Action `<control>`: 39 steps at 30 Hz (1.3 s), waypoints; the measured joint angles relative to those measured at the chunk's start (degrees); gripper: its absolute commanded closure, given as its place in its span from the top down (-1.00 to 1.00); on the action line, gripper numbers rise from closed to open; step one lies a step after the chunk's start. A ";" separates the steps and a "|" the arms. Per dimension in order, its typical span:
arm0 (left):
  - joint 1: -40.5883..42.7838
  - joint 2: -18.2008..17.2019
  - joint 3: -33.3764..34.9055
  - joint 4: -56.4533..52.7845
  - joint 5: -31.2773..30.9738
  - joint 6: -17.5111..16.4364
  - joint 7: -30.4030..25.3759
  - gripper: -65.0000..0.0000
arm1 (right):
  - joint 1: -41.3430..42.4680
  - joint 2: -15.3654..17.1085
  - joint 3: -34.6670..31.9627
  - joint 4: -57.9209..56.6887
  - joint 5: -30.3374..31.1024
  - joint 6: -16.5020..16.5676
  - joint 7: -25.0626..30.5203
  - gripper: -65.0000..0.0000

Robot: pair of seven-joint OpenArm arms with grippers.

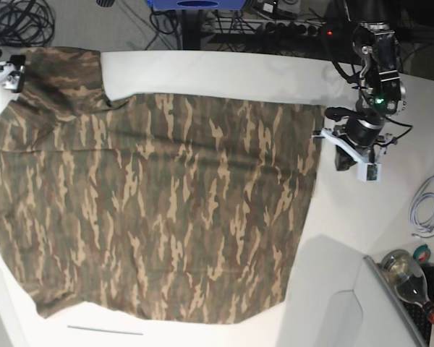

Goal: Layout the t-shirt on the table in an organized manner, then fold the t-shirt properly
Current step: 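Pull the shirt corner outward with the right gripper to smooth it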

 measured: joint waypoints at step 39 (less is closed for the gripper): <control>0.59 -1.62 0.07 -0.94 -1.29 0.20 0.13 -1.00 | 0.09 -2.75 -2.69 -10.56 -5.27 2.56 7.19 -1.00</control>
